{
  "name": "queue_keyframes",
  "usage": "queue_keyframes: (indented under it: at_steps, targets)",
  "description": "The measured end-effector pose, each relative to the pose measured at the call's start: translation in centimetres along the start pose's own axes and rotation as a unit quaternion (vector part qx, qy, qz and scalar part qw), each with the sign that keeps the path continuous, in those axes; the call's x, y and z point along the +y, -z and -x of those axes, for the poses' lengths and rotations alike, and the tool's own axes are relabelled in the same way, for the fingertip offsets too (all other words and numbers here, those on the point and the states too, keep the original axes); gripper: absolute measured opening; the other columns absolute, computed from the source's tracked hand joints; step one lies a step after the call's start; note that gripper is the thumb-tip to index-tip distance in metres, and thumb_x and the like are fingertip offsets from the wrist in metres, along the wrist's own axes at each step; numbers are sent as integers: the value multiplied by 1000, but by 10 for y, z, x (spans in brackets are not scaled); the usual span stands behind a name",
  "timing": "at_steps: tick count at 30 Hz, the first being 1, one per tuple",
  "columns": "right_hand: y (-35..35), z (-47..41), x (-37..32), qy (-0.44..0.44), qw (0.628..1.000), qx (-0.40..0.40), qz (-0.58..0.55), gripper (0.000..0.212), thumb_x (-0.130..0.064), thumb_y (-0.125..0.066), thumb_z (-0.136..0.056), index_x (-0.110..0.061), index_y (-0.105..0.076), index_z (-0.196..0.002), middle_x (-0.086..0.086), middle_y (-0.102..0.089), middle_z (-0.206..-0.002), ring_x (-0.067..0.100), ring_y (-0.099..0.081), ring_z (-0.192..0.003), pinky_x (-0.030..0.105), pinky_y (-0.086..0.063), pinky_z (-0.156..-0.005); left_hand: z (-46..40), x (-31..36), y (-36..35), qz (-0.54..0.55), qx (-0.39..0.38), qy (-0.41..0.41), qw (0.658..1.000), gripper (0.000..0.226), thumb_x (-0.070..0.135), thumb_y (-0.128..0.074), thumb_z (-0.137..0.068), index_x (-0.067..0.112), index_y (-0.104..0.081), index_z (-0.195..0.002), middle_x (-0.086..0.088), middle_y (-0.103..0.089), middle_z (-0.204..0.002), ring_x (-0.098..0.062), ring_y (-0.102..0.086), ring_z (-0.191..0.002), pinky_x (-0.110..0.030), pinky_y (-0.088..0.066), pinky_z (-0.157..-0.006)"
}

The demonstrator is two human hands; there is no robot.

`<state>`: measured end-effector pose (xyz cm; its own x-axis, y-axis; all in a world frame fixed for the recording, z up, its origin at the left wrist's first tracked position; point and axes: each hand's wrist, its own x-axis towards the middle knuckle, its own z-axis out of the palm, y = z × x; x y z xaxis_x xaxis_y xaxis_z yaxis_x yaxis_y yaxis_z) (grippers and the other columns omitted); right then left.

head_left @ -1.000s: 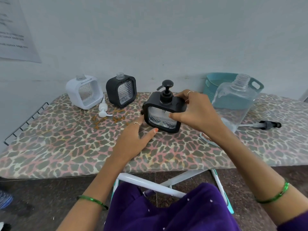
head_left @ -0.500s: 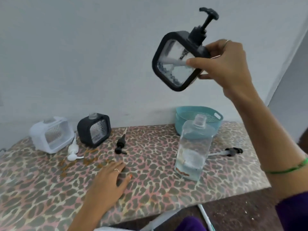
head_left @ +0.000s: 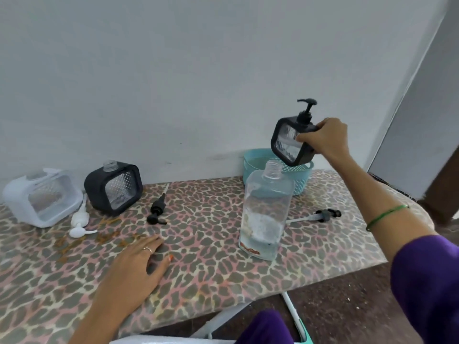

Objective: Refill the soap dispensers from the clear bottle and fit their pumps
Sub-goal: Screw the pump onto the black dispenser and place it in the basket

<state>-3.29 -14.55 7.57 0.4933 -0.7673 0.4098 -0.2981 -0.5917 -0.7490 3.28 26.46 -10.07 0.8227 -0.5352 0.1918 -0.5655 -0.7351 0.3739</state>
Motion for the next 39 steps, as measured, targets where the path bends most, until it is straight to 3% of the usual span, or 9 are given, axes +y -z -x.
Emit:
queue_keyframes:
  at_steps: [4, 8, 12, 21, 24, 28, 31, 33, 39]
  targets:
    - [-17, -6, 26, -23, 999, 4, 27, 33, -23, -77, -60, -1, -54, -66, 8, -54, -58, 20, -53, -50, 28, -41, -42, 1, 2, 1, -6, 4, 8, 1000, 55, 51, -53, -89, 25, -50, -137, 9, -46, -144, -10, -38, -134, -28, -26, -114]
    - [-33, -7, 40, -37, 998, -15, 41, 30, -18, -77, -64, -6, -49, -65, 4, -43, -54, 15, -41, -46, 23, -30, -41, 3, 3, 2, -8, 5, 6, 1000, 54, 49, -56, -88, 23, -53, -135, 8, -48, -142, -11, -41, -133, -28, -28, -114]
    - [-46, -6, 41, -42, 996, -16, 83, 35, -16, -75, -66, -9, -41, -63, 1, -42, -58, 22, -47, -56, 24, -32, -46, 1, 3, 2, -6, 8, 11, 1000, 53, 46, -60, -86, 21, -56, -132, 7, -52, -139, -13, -45, -130, -31, -33, -112]
    - [-62, 0, 32, -12, 980, 8, 197, 35, -28, -75, -71, -6, -52, -84, 8, -55, -80, 29, -55, -76, 32, -37, -65, 11, 3, 6, -14, 4, 20, 1000, 54, 47, -61, -84, 22, -57, -131, 7, -53, -138, -13, -47, -129, -32, -35, -111]
    - [-86, -2, 49, -33, 976, 3, 216, 42, -37, -74, -72, -5, -56, -94, 10, -62, -91, 31, -57, -94, 40, -37, -83, 2, -1, 2, -16, -10, 23, 1000, 53, 49, -59, -84, 23, -57, -131, 8, -52, -138, -12, -46, -129, -31, -34, -110]
    - [-89, 2, 64, -92, 974, 12, 209, 61, -41, -73, -72, -1, -53, -113, 17, -56, -119, 35, -42, -123, 52, -30, -99, 2, 4, 5, -16, -16, 11, 1000, 60, 56, -50, -82, 22, -57, -131, 7, -53, -138, -13, -47, -128, -32, -35, -110]
    - [-88, -2, 61, -123, 973, 3, 195, 71, -38, -76, -71, 0, -46, -122, 17, -35, -135, 40, -30, -130, 55, -33, -99, 1, 7, 8, -19, -12, 12, 1000, 61, 56, -50, -81, 21, -59, -129, 5, -55, -136, -14, -48, -127, -32, -35, -109]
    - [-88, -5, 59, -159, 978, -17, 135, 73, -27, -77, -73, -1, -39, -129, 18, -29, -137, 43, -35, -125, 54, -41, -95, 1, 6, 7, -15, -10, 13, 1000, 60, 55, -51, -81, 20, -59, -129, 4, -55, -136, -15, -49, -127, -33, -36, -109]
    - [-89, -10, 62, -169, 984, -34, 46, 75, -10, -74, -77, 2, -28, -135, 25, -35, -135, 45, -48, -116, 45, -45, -89, 2, 8, 5, -5, -15, 19, 1000, 55, 49, -58, -84, 23, -55, -132, 6, -51, -139, -13, -45, -130, -32, -32, -111]
